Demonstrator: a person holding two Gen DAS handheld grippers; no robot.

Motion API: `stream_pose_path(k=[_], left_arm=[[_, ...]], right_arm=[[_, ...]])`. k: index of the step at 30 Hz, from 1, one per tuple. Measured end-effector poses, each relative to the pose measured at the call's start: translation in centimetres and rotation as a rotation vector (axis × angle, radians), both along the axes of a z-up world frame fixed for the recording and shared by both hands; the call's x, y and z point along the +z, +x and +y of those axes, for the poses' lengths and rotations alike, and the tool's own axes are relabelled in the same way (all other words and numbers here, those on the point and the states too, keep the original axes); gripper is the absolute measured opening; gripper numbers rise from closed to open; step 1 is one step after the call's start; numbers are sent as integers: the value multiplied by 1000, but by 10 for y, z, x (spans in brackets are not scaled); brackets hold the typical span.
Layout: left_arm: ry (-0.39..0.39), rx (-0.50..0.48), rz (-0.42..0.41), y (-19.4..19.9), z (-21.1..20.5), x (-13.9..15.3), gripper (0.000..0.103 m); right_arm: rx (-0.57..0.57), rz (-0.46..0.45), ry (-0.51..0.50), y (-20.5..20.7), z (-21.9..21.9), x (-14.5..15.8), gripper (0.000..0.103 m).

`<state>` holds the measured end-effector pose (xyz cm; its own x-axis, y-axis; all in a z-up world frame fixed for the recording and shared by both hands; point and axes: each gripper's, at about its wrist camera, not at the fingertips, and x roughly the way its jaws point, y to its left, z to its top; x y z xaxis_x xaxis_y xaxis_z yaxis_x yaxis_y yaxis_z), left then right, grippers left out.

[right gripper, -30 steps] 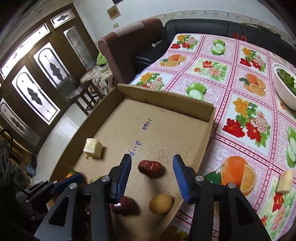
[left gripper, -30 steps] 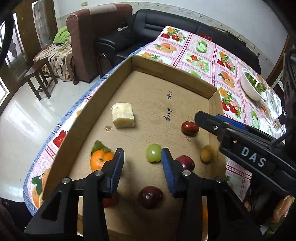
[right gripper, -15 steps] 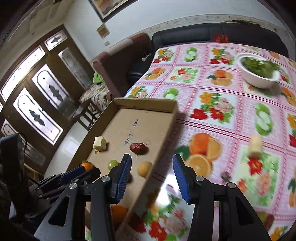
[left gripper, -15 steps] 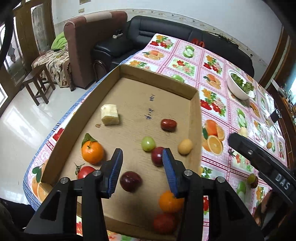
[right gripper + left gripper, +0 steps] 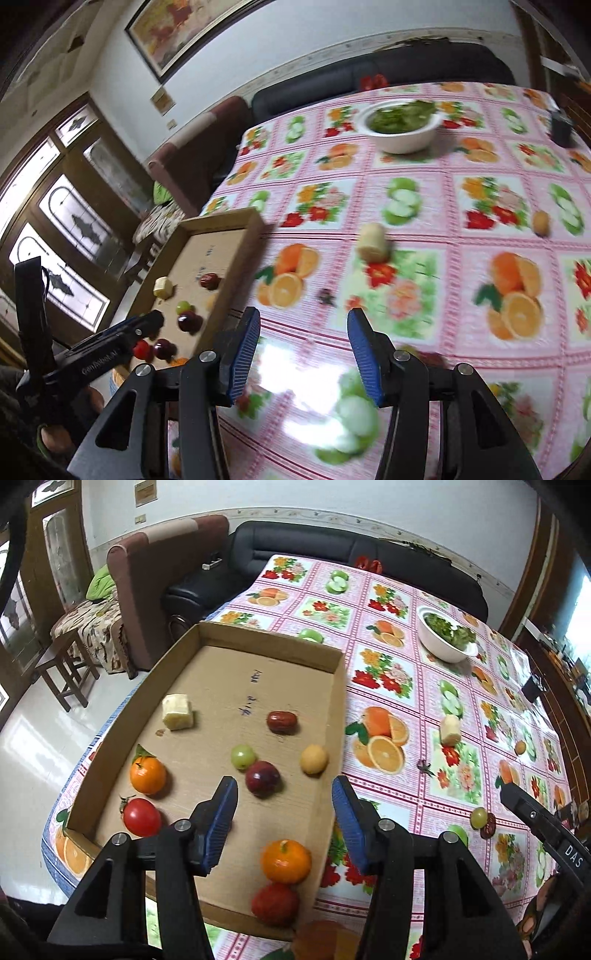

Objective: Organize fruits
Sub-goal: 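Move both tools away from the tray back over the loose fruit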

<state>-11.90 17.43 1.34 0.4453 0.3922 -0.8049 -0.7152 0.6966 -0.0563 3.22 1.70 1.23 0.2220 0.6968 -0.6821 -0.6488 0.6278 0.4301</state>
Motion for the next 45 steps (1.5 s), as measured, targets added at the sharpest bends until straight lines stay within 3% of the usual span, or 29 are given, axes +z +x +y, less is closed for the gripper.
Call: stream_pose_path(k=[16, 26, 38, 45], left_arm=[[-35, -107, 23, 25, -41, -9, 52], [-56, -182, 53, 44, -67, -19, 52], [-79, -217, 69, 73, -73, -25, 52], [-91, -254, 63, 122, -72, -28, 52]], right_arm=[[-190, 44, -45, 25, -98, -32, 52], [-279, 65, -61, 38, -136, -47, 52], [-307, 56, -64, 59, -139, -52, 52], [-348, -17, -94, 112, -120, -44, 52]])
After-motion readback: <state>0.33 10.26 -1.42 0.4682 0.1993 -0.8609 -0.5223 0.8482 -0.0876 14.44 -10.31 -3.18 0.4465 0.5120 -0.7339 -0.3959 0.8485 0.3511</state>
